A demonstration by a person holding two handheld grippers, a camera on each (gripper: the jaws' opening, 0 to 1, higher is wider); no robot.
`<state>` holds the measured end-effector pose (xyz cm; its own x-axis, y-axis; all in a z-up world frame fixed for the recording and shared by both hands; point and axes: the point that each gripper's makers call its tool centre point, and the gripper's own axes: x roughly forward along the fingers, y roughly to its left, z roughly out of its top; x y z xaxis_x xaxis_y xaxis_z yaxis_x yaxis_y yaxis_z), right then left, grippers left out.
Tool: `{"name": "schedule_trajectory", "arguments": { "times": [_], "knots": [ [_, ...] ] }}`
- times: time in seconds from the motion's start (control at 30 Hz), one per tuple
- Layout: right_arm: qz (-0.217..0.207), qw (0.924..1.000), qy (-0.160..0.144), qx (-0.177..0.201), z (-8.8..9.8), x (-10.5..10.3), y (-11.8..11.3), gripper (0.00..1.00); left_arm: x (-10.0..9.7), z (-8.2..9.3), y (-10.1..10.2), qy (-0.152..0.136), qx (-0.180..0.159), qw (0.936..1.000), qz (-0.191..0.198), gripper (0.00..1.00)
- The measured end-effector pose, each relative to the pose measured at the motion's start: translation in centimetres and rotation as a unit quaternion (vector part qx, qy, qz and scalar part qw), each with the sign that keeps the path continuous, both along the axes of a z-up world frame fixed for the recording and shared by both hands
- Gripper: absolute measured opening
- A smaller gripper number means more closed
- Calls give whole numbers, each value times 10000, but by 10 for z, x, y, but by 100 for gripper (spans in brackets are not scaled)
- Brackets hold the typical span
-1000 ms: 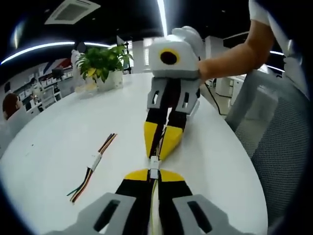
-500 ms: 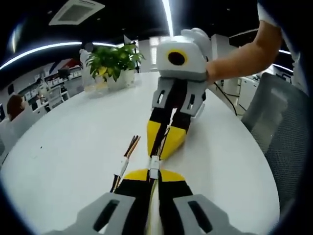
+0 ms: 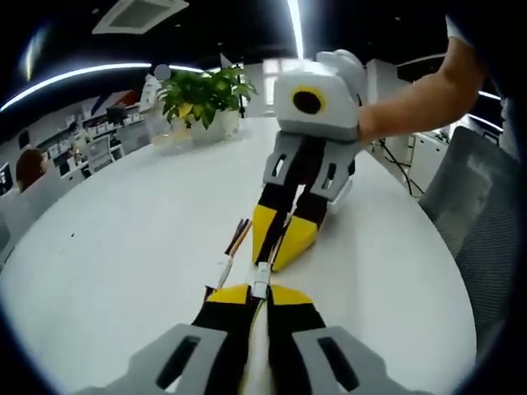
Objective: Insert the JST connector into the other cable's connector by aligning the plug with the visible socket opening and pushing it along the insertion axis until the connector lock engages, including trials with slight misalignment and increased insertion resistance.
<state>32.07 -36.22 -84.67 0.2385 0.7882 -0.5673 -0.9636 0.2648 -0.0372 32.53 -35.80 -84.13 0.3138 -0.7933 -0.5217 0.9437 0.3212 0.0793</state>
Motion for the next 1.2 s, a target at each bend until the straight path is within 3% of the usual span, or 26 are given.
{"name": "schedule_trajectory", "arguments": {
  "times": [0.5,0.67,0.8,0.87,0.93,1.07,1.2],
  "knots": [
    [-107,9998,-122,-145,2,5,-2,10,1,1,3,42,50,9997,249,4],
    [-213,9997,-120,-93,12,5,-5,13,2,12,5,14,-60,9993,356,7],
    [-369,9991,-186,-63,24,4,-8,15,3,29,7,121,-372,9975,582,10],
    [-540,9984,-180,47,34,5,-9,19,4,39,7,255,-628,9945,801,18],
    [-756,9969,-120,168,42,6,-10,26,6,49,9,130,-704,9937,868,25],
    [-935,9946,-200,411,65,3,-12,29,0,71,6,49,-1015,9912,851,36],
    [-1101,9920,-247,565,82,-1,-14,34,-2,91,8,32,-1300,9855,1088,50]
  ]
}}
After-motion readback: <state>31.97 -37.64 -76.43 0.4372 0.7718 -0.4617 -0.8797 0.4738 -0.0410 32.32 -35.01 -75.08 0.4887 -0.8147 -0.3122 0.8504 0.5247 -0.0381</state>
